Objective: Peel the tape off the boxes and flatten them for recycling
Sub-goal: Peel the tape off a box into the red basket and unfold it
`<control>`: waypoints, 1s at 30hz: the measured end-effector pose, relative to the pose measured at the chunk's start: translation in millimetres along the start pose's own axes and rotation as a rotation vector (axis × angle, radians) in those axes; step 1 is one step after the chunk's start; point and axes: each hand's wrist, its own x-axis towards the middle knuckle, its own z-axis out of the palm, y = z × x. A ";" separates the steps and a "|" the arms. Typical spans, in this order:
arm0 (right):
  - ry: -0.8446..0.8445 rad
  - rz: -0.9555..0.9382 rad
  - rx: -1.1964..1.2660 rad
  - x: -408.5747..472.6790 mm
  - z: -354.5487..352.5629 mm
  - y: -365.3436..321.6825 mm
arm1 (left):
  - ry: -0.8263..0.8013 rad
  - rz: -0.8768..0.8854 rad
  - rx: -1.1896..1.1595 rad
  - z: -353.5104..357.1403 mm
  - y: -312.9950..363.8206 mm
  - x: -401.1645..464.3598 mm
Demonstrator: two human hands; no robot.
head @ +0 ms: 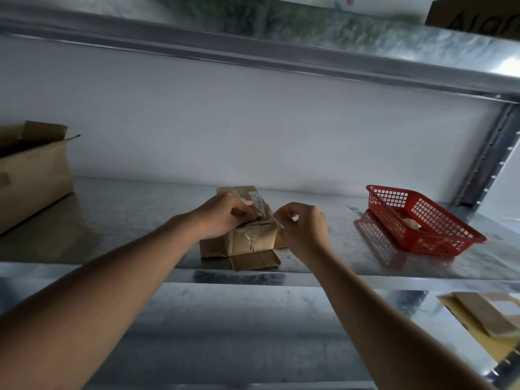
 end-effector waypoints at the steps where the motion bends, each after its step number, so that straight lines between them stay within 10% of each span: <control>1: 0.018 0.000 0.046 -1.1 -1.3 -1.3 | -0.003 -0.004 0.005 0.4 3.4 -0.2; 8: -0.155 -0.185 0.520 -6.2 -15.4 -33.3 | -0.003 -0.072 0.049 8.6 11.3 -0.7; 16: -0.034 0.292 0.794 -5.9 -12.7 -8.3 | -0.166 -0.144 -0.016 4.3 6.1 5.4; 30: -0.321 0.277 0.556 -3.6 1.1 -1.9 | -0.166 -0.246 -0.037 5.4 10.9 7.6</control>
